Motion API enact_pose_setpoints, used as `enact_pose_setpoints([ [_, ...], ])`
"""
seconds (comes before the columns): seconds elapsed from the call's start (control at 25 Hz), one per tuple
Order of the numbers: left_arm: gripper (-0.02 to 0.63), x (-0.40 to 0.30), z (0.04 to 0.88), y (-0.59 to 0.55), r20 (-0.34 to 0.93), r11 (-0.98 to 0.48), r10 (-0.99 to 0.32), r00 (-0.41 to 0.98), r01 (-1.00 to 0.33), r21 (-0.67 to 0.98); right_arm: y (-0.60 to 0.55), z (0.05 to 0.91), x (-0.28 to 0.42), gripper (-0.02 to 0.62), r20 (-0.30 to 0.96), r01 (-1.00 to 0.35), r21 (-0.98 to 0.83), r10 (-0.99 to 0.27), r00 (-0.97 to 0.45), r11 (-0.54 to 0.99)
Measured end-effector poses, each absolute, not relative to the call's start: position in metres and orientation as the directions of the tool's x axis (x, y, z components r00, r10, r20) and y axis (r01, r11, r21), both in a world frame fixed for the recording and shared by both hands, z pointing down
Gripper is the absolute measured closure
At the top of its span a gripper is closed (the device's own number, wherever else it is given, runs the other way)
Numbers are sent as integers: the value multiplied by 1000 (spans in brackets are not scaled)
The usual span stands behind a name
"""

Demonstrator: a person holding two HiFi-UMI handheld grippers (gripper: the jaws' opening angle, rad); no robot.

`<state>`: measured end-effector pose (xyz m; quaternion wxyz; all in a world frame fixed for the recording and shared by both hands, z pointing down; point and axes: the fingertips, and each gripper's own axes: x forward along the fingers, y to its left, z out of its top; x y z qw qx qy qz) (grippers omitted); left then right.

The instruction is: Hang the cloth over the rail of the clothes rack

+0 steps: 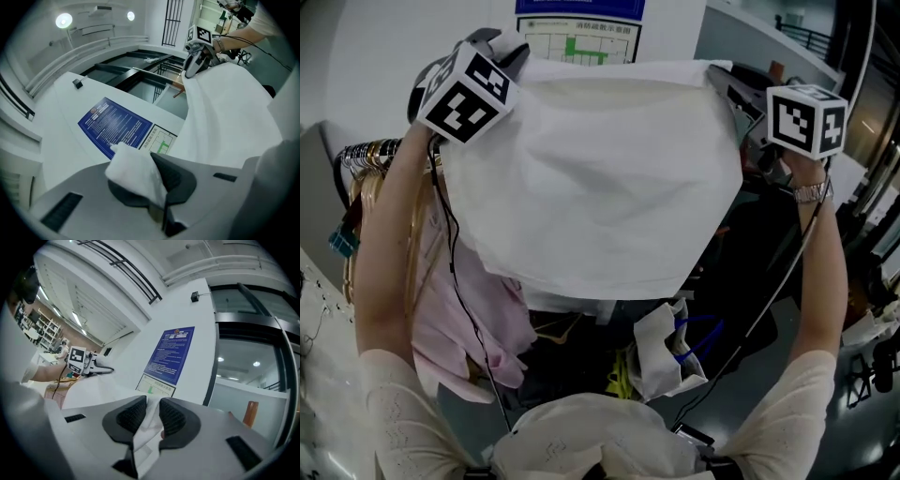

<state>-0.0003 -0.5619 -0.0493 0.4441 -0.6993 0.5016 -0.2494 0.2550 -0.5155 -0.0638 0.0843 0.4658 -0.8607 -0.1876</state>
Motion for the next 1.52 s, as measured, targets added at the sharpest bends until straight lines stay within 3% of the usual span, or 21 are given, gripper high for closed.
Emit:
enact_pose_setpoints([
  [0.64, 591, 23, -44, -562, -42, -155, -926, 374, -482, -862, -495, -36, 289, 488, 132, -646, 490, -783, -608, 585],
  [0.8, 591, 23, -40, -566, -5, -184, -934, 357, -493, -851, -498, -39, 298, 477, 114, -671, 488, -803, -585, 559],
  [1.08, 590, -3, -37, -574, 14, -181, -946, 324, -492, -852, -507, -66, 342, 474, -23, -767, 461, -857, -514, 447],
  [1.36, 589, 4, -37, -568, -12, -154, -944, 329, -473, -867, -435, -72, 201, 474, -37, -549, 632, -687, -726, 546],
  [1.52, 589, 3, -40, -561, -43, -124, -943, 330, -467, -876, -434, -67, 120, 474, -15, -467, 588, -568, -823, 660],
])
